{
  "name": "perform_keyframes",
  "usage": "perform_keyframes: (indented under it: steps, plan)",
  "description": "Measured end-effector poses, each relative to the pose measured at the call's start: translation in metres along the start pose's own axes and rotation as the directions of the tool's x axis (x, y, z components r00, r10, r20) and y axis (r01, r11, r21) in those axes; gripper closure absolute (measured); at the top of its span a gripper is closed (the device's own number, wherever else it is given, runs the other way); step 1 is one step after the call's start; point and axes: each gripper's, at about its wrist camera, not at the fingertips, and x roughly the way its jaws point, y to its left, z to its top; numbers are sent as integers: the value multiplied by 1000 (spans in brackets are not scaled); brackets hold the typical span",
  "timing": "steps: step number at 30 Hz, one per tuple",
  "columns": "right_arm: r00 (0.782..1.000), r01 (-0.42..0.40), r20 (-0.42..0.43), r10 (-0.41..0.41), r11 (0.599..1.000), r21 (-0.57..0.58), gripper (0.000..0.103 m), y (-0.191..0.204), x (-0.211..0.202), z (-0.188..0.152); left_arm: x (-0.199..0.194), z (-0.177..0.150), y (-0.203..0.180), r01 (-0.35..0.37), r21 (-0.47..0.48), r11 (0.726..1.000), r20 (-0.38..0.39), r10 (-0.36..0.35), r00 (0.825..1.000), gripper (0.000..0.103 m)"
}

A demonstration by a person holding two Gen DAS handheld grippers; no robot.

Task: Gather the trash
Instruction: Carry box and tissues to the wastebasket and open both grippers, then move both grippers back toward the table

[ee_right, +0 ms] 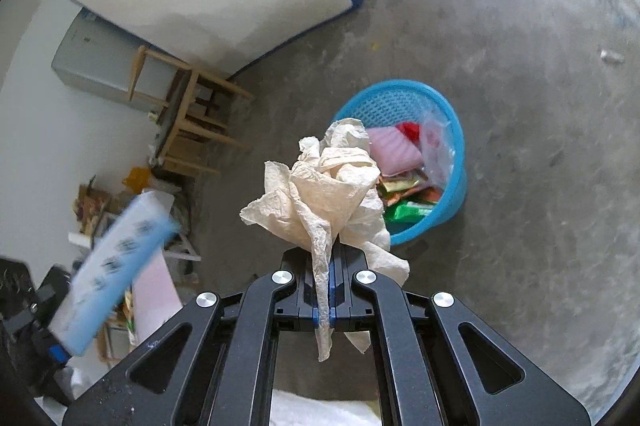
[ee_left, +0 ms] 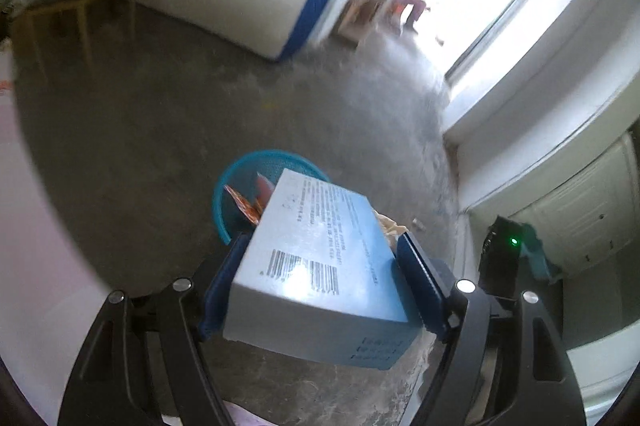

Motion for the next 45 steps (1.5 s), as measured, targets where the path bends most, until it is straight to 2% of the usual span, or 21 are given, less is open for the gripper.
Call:
perform_keyframes:
  steps: [5,9,10,11,13,14,16,17,20,24,28,34,38,40,45]
  plan:
    - [999,-42,-24,45,994,101,101,-22,37,19,76,30,-2,6,-31,999,-49,-8,999,30]
    - [1000,-14,-20,18,985,175,97,-39,71,38,119,44,7,-33,-75,997,-40,30,999,30]
    - [999,2,-35,5,983,185,90,-43,82,43,131,48,12,-66,-92,994,-43,62,997,30]
    - [998,22,-60,-11,982,189,75,-47,94,47,136,48,14,-83,-106,991,-55,77,996,30]
    - [990,95,-119,-76,982,164,55,-54,117,52,139,43,22,-77,-148,986,-73,67,995,30]
    - [986,127,-128,-108,981,149,55,-56,122,53,135,40,24,-64,-155,986,-69,54,996,30]
    - [978,176,-135,-160,978,116,52,-59,125,54,123,31,23,-47,-135,990,-58,40,998,30]
    - [977,181,-130,-167,977,108,46,-60,122,53,114,26,23,-49,-119,992,-46,44,998,29]
    - [977,203,-90,-195,975,92,43,-62,102,49,88,18,23,-42,-115,992,-5,42,999,27]
    - [981,194,-17,-193,977,84,43,-62,71,43,53,10,19,-20,-127,992,69,29,997,27]
    - [988,147,48,-150,987,63,43,-54,42,30,8,2,13,4,-118,993,151,14,988,27]
    - [993,110,50,-107,992,-55,42,-23,25,-12,-70,-27,13,29,-88,996,268,-4,963,23]
    - [996,83,34,-78,981,-175,42,12,4,-45,-126,-54,29,5,-100,995,330,28,943,21]
    - [997,77,36,-70,963,-260,42,37,-8,-60,-150,-68,40,-19,-110,994,357,57,932,19]
    - [998,43,62,-15,883,-467,33,109,-38,-92,-219,-111,80,-68,-204,977,439,153,886,18]
